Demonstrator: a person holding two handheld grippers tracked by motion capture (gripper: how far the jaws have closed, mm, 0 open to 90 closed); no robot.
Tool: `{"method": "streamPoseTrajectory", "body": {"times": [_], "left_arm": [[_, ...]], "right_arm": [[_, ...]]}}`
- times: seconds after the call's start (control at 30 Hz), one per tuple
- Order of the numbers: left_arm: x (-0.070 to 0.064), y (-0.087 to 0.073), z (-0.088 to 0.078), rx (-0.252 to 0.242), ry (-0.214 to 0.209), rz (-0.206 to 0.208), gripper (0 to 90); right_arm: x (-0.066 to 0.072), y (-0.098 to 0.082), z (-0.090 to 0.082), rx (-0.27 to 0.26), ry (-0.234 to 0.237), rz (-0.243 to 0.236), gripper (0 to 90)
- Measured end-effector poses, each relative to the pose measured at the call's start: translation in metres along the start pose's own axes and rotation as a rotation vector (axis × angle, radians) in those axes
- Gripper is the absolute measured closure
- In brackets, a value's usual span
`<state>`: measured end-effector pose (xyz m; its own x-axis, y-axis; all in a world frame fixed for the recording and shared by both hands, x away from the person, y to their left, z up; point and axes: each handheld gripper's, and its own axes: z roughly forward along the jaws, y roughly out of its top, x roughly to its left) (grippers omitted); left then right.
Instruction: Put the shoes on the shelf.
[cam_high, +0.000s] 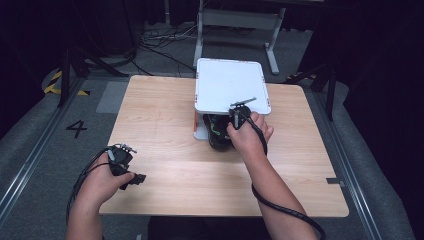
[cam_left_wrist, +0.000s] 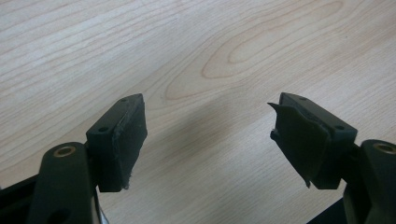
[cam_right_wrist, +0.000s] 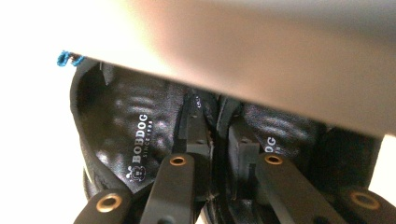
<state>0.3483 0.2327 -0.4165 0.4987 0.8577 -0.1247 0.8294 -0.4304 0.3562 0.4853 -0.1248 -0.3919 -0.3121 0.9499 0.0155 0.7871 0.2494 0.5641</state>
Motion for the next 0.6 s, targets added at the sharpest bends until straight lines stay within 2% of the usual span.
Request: {"method": "streamPoseTrajectory", "body": {"times": [0.13,0.3,0.33,0.37,0.4,0.43,0.5,0.6], "left_arm": [[0.000,0.003,0.001,-0.005,-0.007,0.001,26.1],[0.000,0.006,0.000,-0.008,-0.004,0.014,26.2],[0.000,0.007,0.000,-0.010,-0.007,0.018,26.2],[-0.001,0.008,0.001,-0.013,-0.010,0.019,26.2],[-0.002,0.009,0.001,-0.010,-0.011,0.022,26.2],[-0.002,0.010,0.001,-0.009,-0.007,0.023,26.2],[-0.003,0.011,0.002,-0.007,-0.002,0.031,26.2],[-0.006,0.015,0.004,-0.004,-0.014,0.043,26.2]], "right_arm": [[0.003,-0.002,0.006,0.005,0.011,0.017,82.2],[0.004,-0.004,0.008,-0.048,0.004,0.022,79.0],[0.003,-0.004,0.008,-0.071,0.026,0.026,71.7],[0.003,-0.006,0.009,-0.130,0.027,0.017,68.5],[0.001,-0.006,0.008,-0.122,0.033,0.019,56.3],[0.000,-0.007,0.010,-0.128,0.050,0.033,48.6],[-0.001,-0.008,0.008,-0.169,0.046,0.016,42.9],[-0.006,-0.008,0.001,-0.193,0.074,0.020,37.7]]}}
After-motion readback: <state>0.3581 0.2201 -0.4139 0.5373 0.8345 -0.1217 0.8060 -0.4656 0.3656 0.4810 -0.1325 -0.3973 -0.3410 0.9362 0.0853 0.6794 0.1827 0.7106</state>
